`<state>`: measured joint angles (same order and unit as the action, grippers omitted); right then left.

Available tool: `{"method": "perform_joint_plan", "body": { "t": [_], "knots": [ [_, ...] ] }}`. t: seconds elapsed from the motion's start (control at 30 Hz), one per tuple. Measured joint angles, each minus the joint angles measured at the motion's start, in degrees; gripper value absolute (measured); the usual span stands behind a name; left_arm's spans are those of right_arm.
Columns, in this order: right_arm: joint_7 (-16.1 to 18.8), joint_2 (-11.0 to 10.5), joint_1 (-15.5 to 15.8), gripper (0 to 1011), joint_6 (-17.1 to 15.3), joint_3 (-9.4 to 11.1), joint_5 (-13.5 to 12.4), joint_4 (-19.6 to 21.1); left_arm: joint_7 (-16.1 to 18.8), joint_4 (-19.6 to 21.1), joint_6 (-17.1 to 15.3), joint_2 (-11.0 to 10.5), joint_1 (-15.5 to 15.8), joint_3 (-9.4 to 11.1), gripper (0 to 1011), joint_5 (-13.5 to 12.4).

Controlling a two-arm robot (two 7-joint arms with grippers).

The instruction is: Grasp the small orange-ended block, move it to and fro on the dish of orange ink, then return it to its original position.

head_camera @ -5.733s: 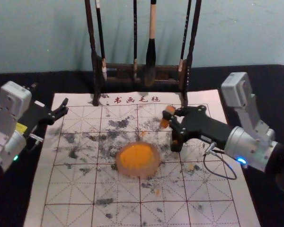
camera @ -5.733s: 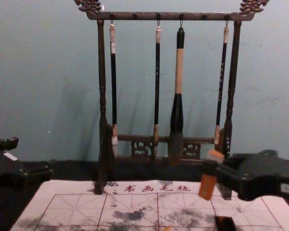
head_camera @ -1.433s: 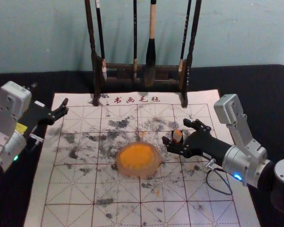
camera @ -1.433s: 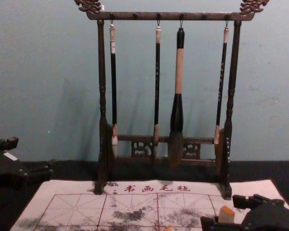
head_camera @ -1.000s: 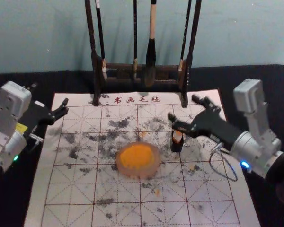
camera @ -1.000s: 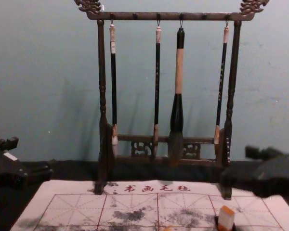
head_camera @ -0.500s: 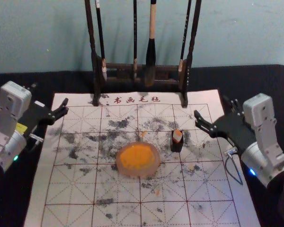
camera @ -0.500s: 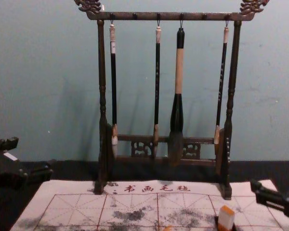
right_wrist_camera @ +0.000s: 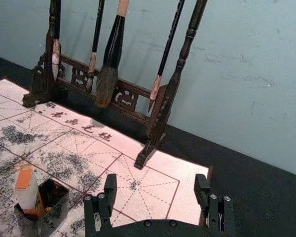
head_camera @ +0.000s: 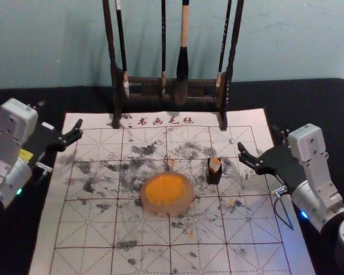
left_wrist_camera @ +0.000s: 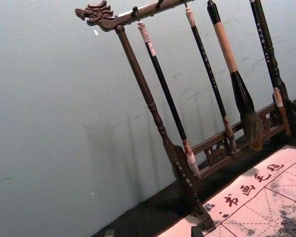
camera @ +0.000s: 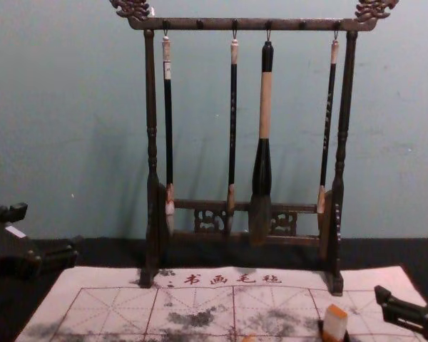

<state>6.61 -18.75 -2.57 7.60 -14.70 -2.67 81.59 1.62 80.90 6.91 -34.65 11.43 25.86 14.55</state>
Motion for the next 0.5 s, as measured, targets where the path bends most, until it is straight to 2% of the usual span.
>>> {"method": "perform_joint_plan", "body": {
  "t": [0.5],
  "knots": [
    [0.0, -0.1, 0.0, 1000, 0.0, -0.1, -0.2, 0.3, 0.0, 0.0, 0.0, 0.0, 0.0, 0.0, 1001, 0.0]
  ]
}}
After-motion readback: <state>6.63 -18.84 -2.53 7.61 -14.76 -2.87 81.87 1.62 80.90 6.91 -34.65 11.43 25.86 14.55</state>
